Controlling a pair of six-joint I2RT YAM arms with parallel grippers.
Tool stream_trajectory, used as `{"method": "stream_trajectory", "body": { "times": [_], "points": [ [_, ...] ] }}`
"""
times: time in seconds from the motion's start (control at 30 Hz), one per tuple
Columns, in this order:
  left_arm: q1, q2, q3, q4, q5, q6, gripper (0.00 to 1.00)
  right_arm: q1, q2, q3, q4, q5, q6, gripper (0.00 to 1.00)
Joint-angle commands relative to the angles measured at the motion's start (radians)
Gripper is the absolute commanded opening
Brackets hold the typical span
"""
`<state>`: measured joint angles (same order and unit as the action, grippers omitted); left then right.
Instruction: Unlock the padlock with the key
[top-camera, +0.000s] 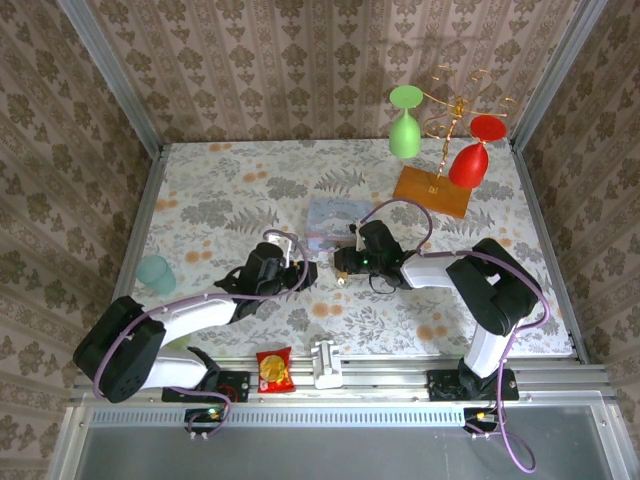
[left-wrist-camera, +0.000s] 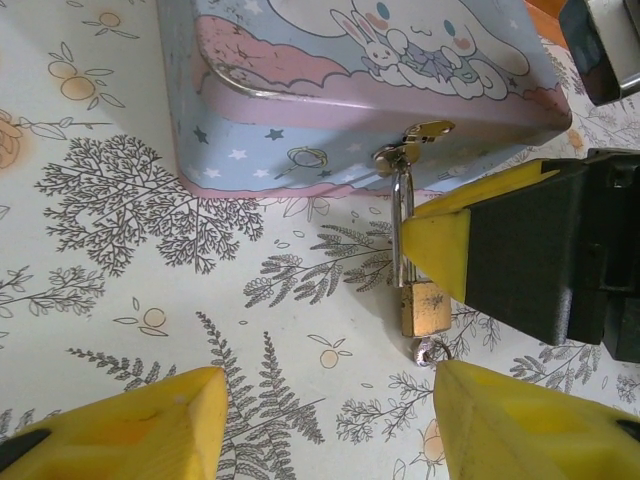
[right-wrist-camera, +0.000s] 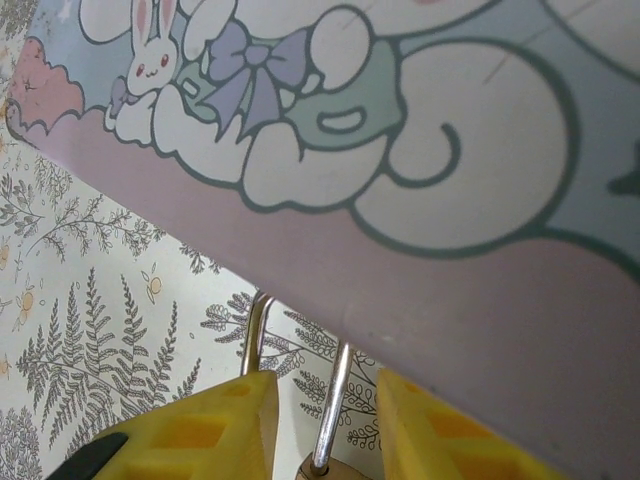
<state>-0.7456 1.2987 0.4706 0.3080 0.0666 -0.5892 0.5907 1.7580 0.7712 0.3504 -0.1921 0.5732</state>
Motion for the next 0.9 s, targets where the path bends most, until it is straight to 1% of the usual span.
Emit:
{"method": "stream_trajectory", "body": {
  "times": [0.0, 0.2, 0.47, 0.73, 0.87],
  "points": [
    [-0.006, 0.019, -0.003, 0.037, -0.007, -0.02, 0.57, -0.014, 0.027, 0.002, 0.029, -0.021, -0.005, 0.31],
    [-0.011, 0.039, 0.003, 0.052, -0.003, -0.027, 0.57, -0.034, 0.034, -0.024, 0.084, -0.05, 0.018, 0.29],
    [-0.012, 0.042, 0.002, 0.051, -0.005, -0.03, 0.57, -0.033, 0.056, -0.018, 0.106, -0.082, 0.028, 0.29],
    [-0.017, 0.043, 0.007, 0.054, -0.01, -0.034, 0.57, -0.034, 0.057, -0.025, 0.115, -0.079, 0.034, 0.17],
    [-0.017, 0.043, 0.009, 0.054, -0.009, -0.031, 0.57, -0.034, 0.039, -0.043, 0.121, -0.052, 0.043, 0.12]
  ]
}}
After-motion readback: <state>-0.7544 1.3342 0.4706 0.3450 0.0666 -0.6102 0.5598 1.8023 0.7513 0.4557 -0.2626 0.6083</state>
